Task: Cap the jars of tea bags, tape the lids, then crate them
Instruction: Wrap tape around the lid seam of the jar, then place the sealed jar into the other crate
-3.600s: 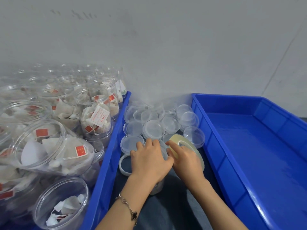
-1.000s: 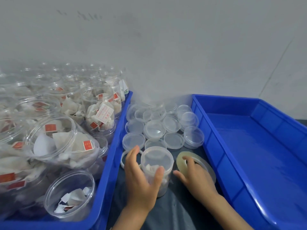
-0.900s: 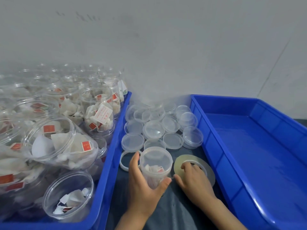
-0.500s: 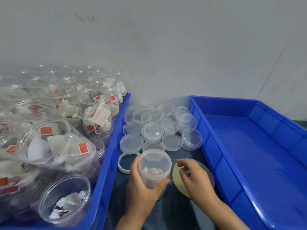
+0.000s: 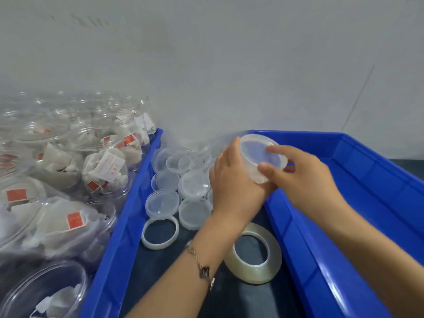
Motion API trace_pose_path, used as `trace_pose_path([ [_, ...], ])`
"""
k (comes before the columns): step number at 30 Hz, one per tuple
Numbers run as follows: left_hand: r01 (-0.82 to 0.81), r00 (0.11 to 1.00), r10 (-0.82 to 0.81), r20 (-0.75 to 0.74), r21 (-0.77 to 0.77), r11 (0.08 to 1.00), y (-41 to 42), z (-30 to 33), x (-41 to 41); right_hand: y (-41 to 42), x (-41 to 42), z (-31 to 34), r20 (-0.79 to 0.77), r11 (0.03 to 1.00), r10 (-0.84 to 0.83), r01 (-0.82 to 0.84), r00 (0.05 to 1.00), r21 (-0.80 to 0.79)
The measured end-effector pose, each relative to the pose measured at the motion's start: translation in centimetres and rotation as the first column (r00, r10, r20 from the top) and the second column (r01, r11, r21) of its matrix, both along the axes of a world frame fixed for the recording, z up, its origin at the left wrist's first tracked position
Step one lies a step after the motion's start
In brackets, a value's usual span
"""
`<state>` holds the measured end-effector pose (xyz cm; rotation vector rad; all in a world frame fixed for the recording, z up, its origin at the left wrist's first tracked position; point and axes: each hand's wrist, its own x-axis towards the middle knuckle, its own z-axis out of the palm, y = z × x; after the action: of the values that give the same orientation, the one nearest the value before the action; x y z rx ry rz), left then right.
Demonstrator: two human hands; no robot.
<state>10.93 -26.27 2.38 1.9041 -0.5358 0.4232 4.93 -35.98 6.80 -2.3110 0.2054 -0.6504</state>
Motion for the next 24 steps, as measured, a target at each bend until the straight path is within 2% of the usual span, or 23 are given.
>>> trace_pose_path([
  [2,-0.016,1.0,0.015,0.005,0.148,0.989,-1.7,0.9,1.9,-2.2,1.4,0.7,0.044,0.998,-0.062,0.064,0.997,-0.03],
  [6,0.174,0.984,-0.169,-0.05,0.119,0.978,-5.3,2.7,6.6,-6.6,4.6,1.3,0.111,0.977,-0.161,0.174,0.981,-0.122],
  [9,0.233,0.97,-0.218,-0.106,0.148,0.961,-9.1,2.7,10.2,-9.9,7.6,0.3,0.084,0.951,-0.207,0.221,0.975,-0.215],
  [11,0.257,0.965,-0.236,-0.113,0.249,0.934,-11.5,1.7,12.1,-12.2,9.6,-0.9,0.025,0.954,-0.229,0.23,0.973,-0.191],
  [13,0.223,0.975,-0.211,-0.074,0.395,0.891,-13.4,0.1,13.8,-14.2,11.3,-2.3,-0.052,0.971,-0.229,0.224,0.972,-0.088],
  [15,0.185,0.982,-0.176,-0.064,0.479,0.858,-14.8,-1.4,15.1,-15.8,12.9,-4.1,-0.111,0.975,-0.221,0.22,0.969,-0.014],
  [19,0.029,0.997,-0.074,0.038,0.68,0.733,-16.0,-3.8,17.8,-17.2,15.9,-7.9,-0.186,0.974,-0.215,0.224,0.959,0.028],
  [23,0.092,0.996,-0.072,-0.058,0.68,0.728,-16.8,-5.7,21.3,-18.0,19.4,-9.8,-0.202,0.982,-0.188,0.189,0.961,-0.015],
  [24,0.12,0.993,-0.075,-0.095,0.705,0.699,-17.0,-5.9,22.1,-18.3,20.3,-10.0,-0.195,0.983,-0.182,0.183,0.964,-0.014],
])
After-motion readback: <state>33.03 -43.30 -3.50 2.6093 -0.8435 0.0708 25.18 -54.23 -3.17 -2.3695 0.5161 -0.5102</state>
